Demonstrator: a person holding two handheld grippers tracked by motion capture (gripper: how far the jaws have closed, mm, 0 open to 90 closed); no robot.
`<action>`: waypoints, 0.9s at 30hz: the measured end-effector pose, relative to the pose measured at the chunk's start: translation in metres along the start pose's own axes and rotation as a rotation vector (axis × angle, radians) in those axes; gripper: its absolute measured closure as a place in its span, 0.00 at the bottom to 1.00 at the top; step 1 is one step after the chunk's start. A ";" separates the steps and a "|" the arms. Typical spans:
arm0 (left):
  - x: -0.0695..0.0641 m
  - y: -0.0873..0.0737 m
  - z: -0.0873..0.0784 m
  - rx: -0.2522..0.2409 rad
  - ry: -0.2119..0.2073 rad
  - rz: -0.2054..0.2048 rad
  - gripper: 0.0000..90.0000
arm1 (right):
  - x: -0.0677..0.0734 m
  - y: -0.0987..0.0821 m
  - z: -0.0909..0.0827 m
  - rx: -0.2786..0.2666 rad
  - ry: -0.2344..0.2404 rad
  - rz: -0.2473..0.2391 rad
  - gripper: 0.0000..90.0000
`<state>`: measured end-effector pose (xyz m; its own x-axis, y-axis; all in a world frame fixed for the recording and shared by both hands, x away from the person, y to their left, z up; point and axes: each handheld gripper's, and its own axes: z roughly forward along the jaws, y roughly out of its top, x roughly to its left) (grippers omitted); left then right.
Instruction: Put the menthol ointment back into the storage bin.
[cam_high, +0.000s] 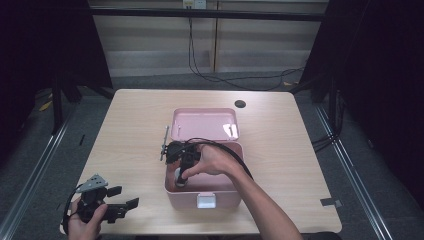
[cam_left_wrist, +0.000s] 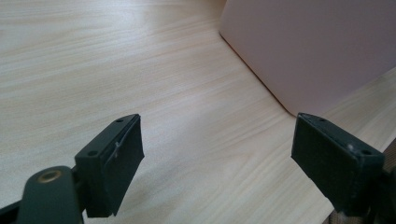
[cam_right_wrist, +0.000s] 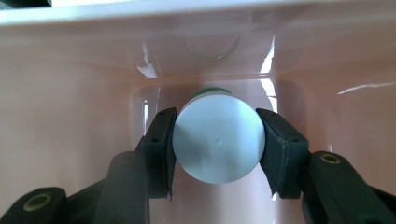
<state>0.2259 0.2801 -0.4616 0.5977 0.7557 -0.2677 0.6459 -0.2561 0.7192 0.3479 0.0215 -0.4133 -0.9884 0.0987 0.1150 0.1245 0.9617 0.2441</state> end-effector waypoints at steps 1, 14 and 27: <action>0.000 0.000 0.000 0.000 -0.001 -0.004 0.18 | 0.001 0.000 0.001 -0.006 0.005 0.001 0.57; 0.000 0.000 0.000 0.002 0.001 0.002 0.18 | 0.002 0.001 0.009 -0.011 0.004 -0.023 0.57; -0.001 0.000 0.000 0.003 0.001 0.001 0.18 | 0.000 0.000 0.020 0.003 -0.005 -0.020 0.57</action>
<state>0.2256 0.2795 -0.4614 0.5977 0.7562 -0.2662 0.6465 -0.2584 0.7178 0.3465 0.0266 -0.4321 -0.9912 0.0811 0.1049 0.1046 0.9643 0.2432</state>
